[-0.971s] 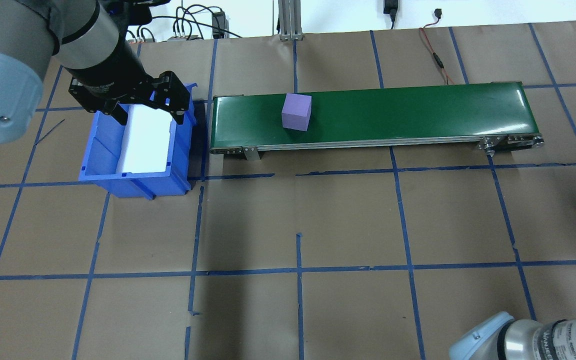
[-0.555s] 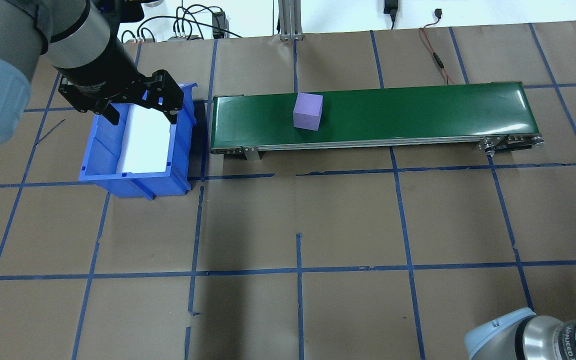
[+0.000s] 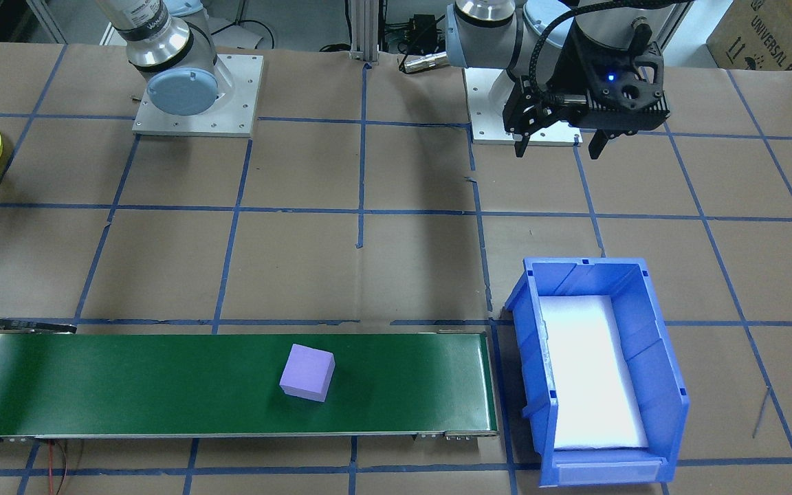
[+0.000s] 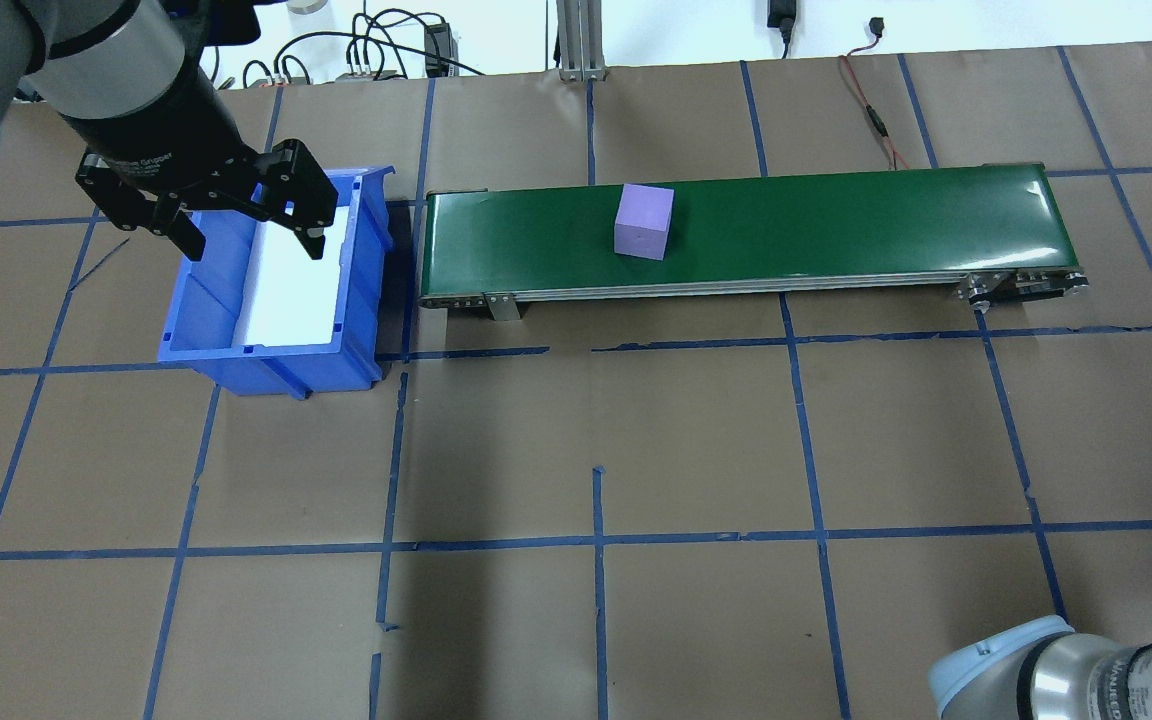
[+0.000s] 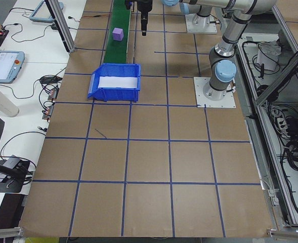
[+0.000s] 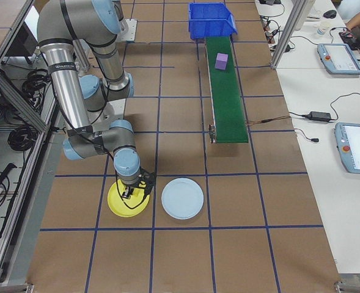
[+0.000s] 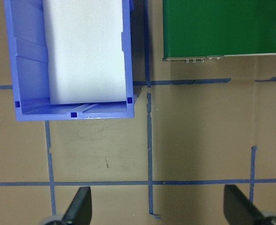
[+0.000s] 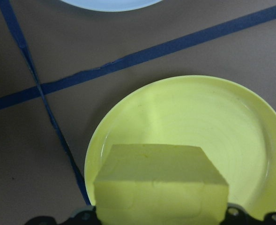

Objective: Move block left to right into plate

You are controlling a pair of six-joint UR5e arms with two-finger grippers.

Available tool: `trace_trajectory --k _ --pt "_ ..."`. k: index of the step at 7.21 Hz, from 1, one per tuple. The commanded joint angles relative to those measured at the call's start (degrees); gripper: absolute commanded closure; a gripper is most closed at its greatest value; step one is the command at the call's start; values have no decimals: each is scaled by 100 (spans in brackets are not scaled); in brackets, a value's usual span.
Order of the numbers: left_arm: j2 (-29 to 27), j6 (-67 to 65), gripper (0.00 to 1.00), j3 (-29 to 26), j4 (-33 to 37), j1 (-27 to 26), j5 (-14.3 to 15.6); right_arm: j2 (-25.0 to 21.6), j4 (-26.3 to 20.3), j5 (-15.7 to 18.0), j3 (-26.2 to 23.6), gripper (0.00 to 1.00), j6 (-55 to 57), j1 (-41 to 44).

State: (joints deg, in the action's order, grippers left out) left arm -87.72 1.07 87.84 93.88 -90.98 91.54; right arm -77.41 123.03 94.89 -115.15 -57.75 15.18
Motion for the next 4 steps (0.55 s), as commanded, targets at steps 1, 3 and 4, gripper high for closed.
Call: trace_trajectory --k 1,3,4 --pt "-8 157 0 145 -168 -51 -13 23 55 21 -17 49 -436 -67" --pt "-26 183 0 207 -168 18 21 207 81 -32 -17 49 -675 -295" --pt "-26 131 0 190 -177 1 30 269 151 -41 27 39 -677 -296"
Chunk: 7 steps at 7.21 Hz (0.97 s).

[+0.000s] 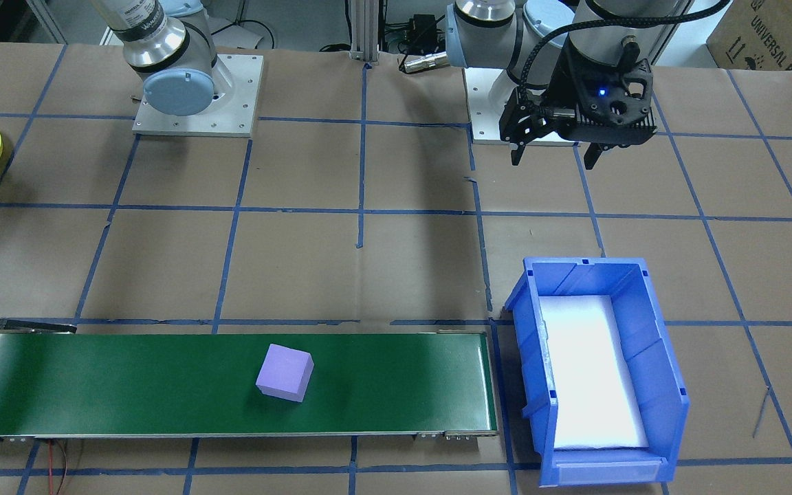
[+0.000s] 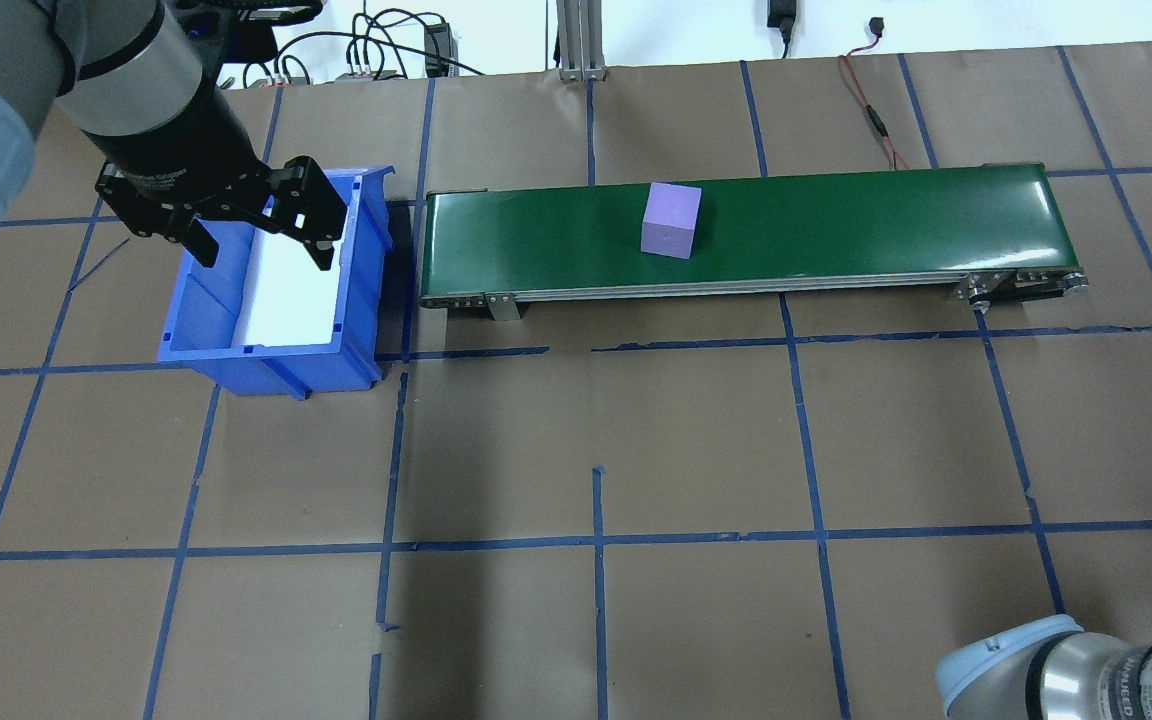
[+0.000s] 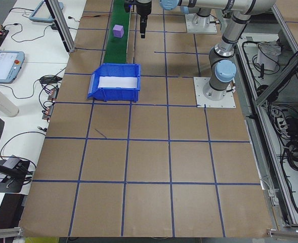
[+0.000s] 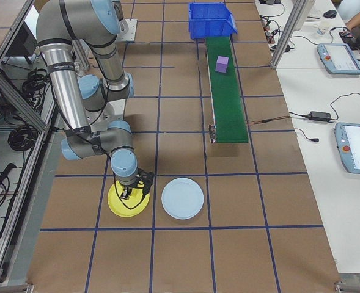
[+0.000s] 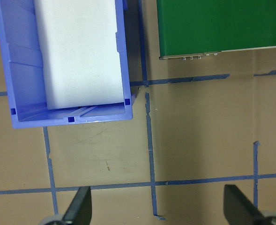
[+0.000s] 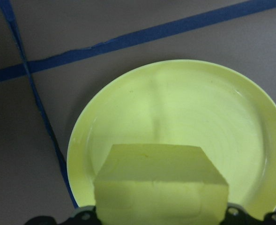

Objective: Move block left to right into plate

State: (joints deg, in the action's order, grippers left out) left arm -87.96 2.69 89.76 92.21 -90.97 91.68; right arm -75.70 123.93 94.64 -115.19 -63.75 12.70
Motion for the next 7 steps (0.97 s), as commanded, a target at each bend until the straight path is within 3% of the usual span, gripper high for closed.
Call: trace_trajectory --k 1,4,6,7 --pt "-1 21 0 -2 -1 1 43 99 182 -121 23 0 -111 -48" --pt "7 21 0 -54 -10 70 -1 -6 43 -209 23 0 81 74" --pt "7 39 0 -169 -184 665 -27 -373 -402 -209 163 0 344 1184" --pt "60 30 0 -30 -185 651 -36 -575 -657 -209 338 0 615 2140"
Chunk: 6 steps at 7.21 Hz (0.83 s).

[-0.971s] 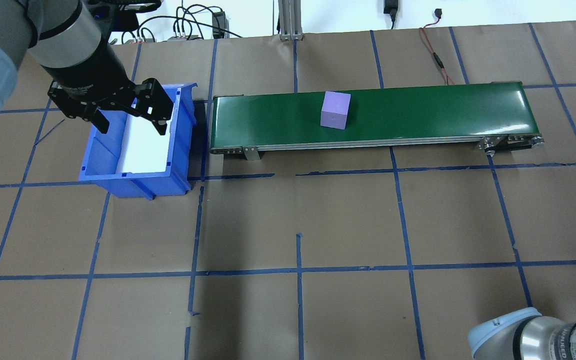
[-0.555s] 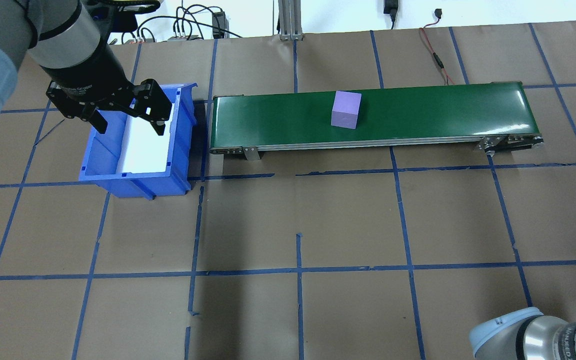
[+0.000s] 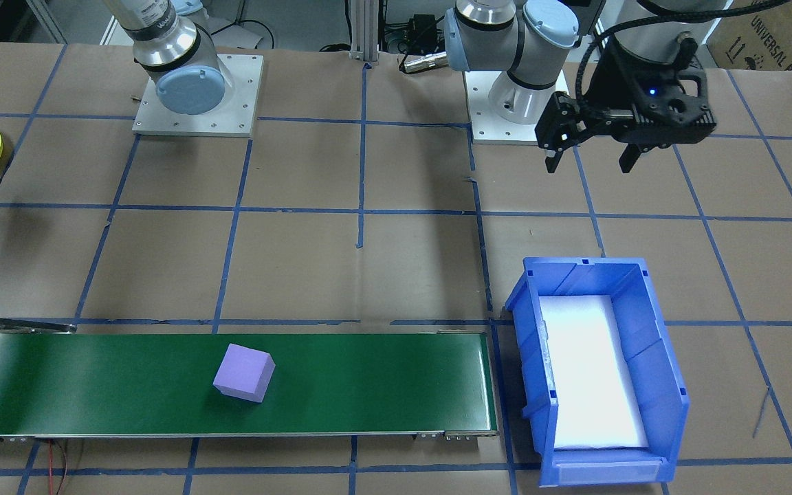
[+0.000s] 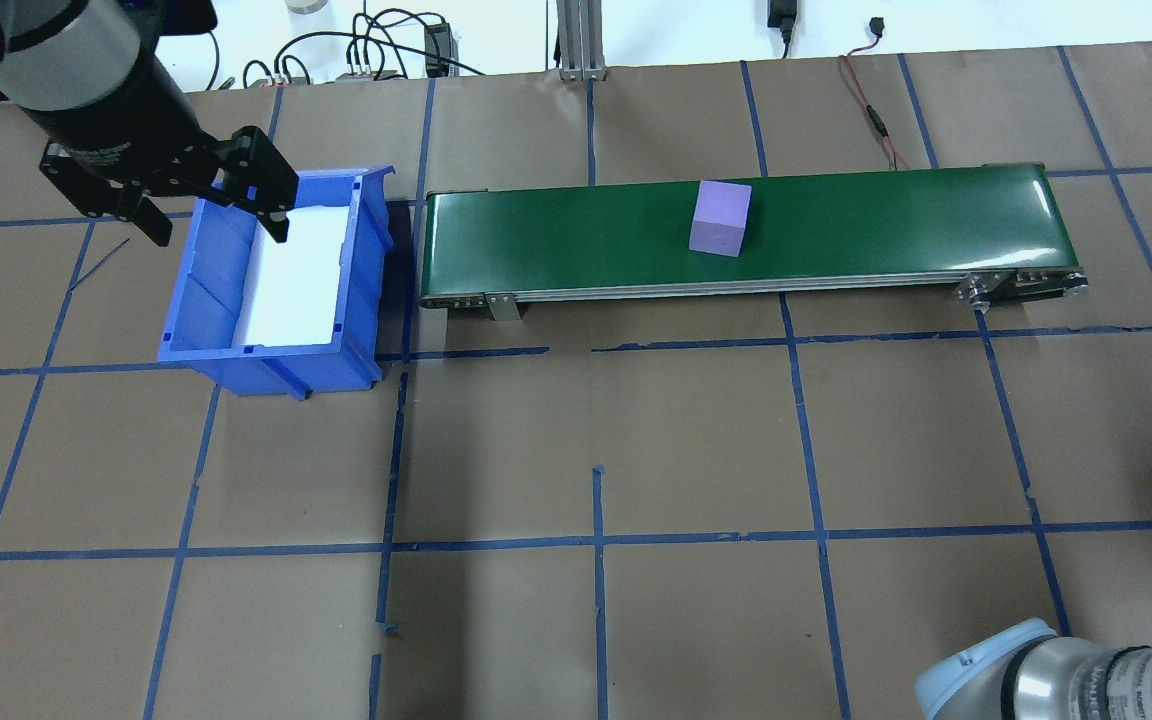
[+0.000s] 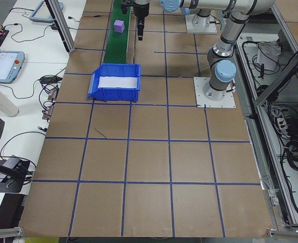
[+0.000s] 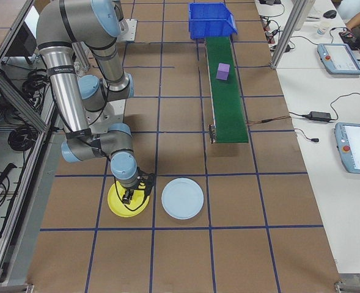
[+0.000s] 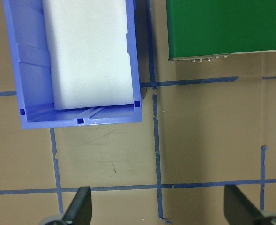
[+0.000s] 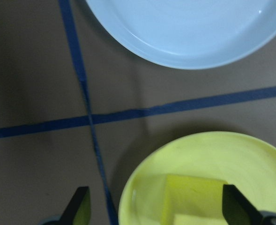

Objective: Move block left to right into plate

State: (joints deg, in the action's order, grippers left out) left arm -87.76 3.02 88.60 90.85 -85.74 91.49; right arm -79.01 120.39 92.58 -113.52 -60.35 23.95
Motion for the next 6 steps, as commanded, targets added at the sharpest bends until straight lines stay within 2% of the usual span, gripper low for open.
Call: trace_trajectory --k 1,2,3,4,6 --pt "40 -3 0 96 -50 -125 -69 -308 -679 -12 468 0 1026 1929" --pt "31 -3 0 78 -59 -205 -61 -308 -953 -317 767 0 2034 2678" --pt "31 -3 0 78 -59 -206 -44 -317 -1034 -511 901 0 2628 3199" --pt "31 -3 0 69 -59 -197 -61 -317 -1026 -591 911 0 3251 3717" --pt "31 -3 0 104 -59 -206 -52 -309 -1000 -1249 1076 0 4308 4606"
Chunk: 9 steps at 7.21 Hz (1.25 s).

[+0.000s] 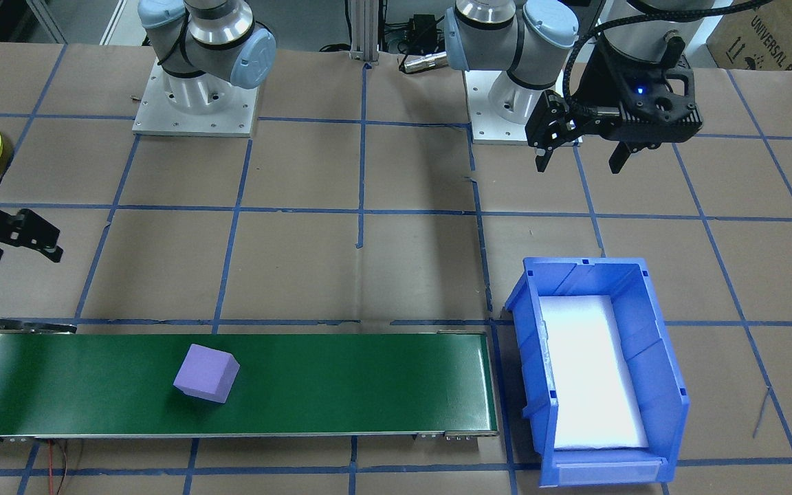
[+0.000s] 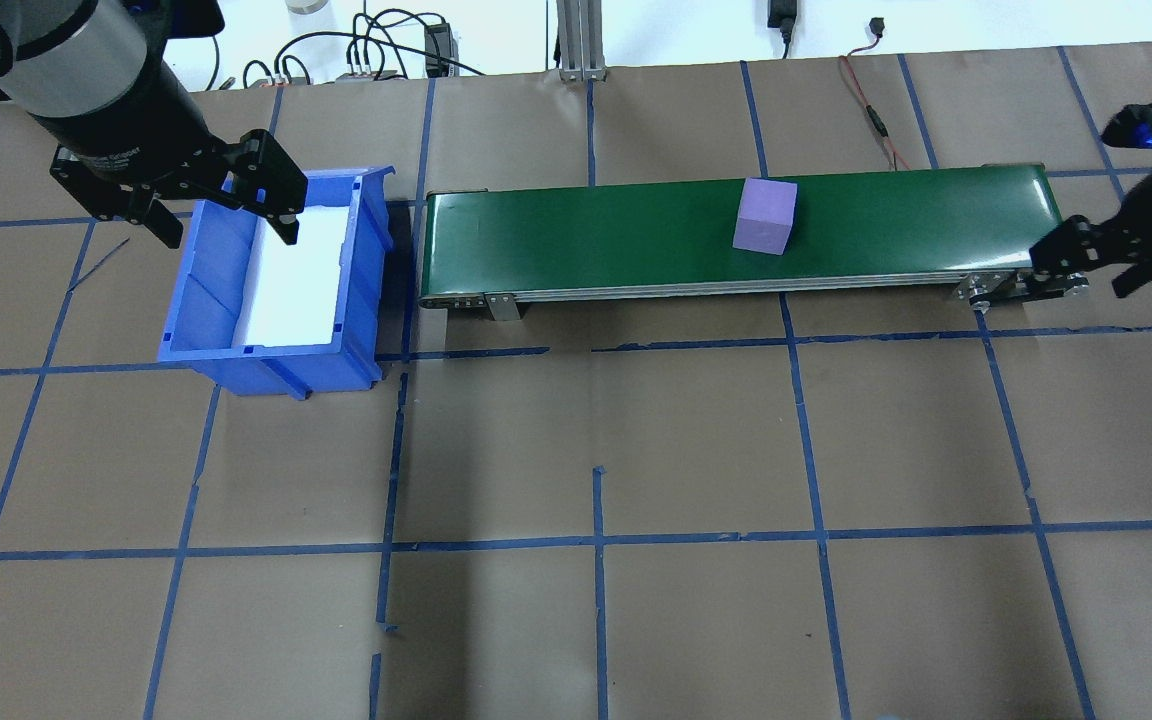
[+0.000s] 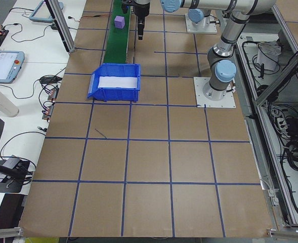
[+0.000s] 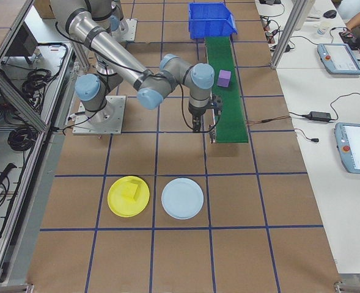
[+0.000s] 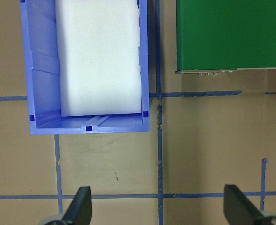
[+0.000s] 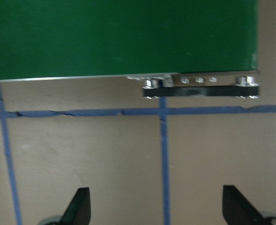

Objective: Move block left to right into plate

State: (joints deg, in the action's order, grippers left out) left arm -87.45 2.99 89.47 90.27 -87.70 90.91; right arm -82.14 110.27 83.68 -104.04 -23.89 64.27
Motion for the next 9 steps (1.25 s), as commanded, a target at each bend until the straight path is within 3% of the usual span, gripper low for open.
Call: trace_trajectory --k 1,3,4,5,9 --pt "0 0 0 18 0 -11 5 92 46 -553 260 0 1058 813" --pt "-9 148 0 27 0 7 -47 425 221 -913 340 0 1412 886" --pt "-9 245 0 18 8 -2 -282 636 310 -1071 436 0 1797 886" --pt "-9 255 0 27 9 7 -302 812 337 -1317 559 0 2114 903" --pt "0 237 0 36 17 -2 -250 1428 591 -1547 877 0 2870 903"
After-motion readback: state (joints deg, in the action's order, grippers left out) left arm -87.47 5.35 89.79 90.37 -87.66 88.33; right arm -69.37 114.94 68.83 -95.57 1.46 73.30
